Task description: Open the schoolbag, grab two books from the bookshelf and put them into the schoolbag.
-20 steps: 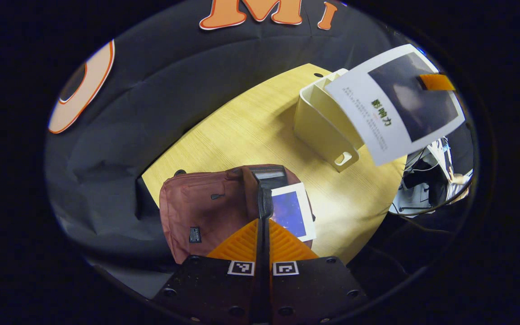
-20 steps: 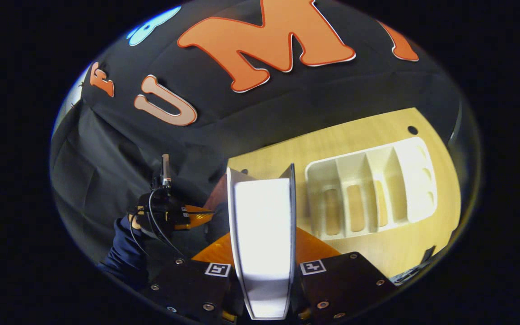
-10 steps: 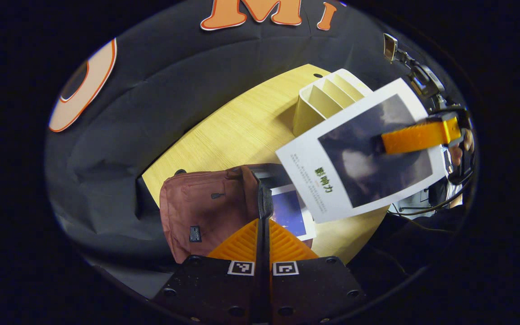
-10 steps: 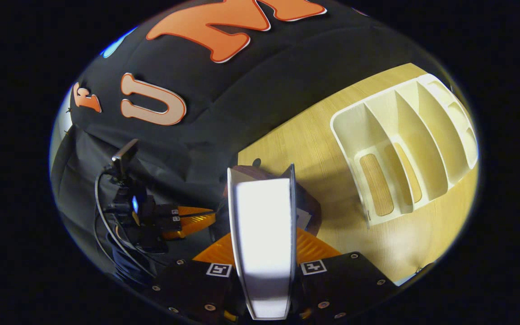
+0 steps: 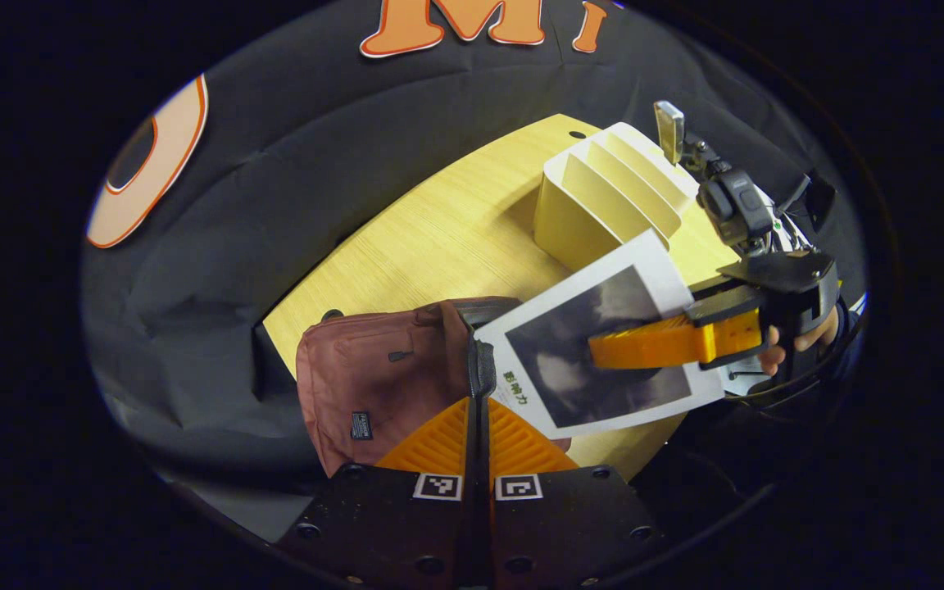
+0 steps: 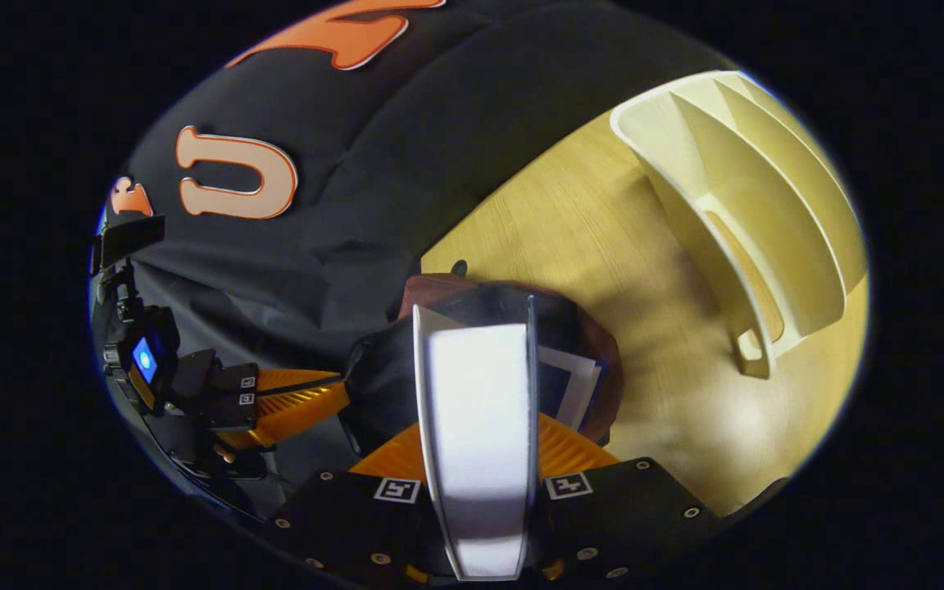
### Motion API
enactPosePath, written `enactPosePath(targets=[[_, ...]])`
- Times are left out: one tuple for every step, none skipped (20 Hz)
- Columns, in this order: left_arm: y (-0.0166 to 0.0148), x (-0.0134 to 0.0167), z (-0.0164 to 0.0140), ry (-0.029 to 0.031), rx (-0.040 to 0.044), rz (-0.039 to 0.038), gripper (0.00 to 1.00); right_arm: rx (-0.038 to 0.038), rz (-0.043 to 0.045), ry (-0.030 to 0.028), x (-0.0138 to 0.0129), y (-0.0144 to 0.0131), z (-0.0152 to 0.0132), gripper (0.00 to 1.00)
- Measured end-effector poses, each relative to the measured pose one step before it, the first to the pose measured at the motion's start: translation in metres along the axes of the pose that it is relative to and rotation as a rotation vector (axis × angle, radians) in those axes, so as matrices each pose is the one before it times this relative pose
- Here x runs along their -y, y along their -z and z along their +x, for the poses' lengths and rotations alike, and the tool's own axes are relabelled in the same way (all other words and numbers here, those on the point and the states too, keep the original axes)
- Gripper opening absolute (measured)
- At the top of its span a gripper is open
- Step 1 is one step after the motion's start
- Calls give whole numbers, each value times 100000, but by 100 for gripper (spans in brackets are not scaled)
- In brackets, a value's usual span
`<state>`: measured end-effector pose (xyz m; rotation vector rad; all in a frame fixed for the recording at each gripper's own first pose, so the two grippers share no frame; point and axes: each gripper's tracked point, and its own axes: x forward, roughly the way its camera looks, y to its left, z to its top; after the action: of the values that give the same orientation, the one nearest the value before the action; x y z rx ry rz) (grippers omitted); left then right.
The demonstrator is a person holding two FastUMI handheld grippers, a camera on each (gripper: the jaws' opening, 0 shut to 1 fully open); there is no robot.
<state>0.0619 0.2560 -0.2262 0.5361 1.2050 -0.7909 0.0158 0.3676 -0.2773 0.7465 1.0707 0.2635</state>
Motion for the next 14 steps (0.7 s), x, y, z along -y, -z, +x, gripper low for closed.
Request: enactPosePath(targets=[[-30,145,-149,730,107,-207,1,-699,1817,-1242,99,105,570,41],[-94,26,-123,-196,453,626,1,1234,3198,-848,-79,-22,270,41],[17,5,275,-164,7,1067,1,1221,2091,-820,156,50,498,41],[-13,196,58,297,-468,-54,1,91,2538,-584,8,245,258,41],[-5,236,-84,415,-263,294,1,660,2558,-579,16,5,44,41],[-16,4,94,-547,-28,34,1,162,2754,-408,113,40,33,41],[48,-20,-10,68,-225,710,1,-365,1558,-761,185,220,-51,41],[-274,138,73,-46,112,589,1,-152,1876,-412,208,100,-119,41],[-253,236,-173,230,524,1150,1,754,893,-678,7,-97,120,41],[-276,187,5,20,390,798,1,1294,1008,-372,193,-86,-124,41],[1,471,-64,765,755,611,1,1242,604,-484,-50,92,26,41],[-97,501,31,1253,210,619,1,-144,525,-348,46,202,-72,41],[-129,522,0,836,343,801,1,-388,40,-414,-65,-2,-156,41],[-211,303,144,463,183,981,1,421,619,-321,-31,-55,30,41]])
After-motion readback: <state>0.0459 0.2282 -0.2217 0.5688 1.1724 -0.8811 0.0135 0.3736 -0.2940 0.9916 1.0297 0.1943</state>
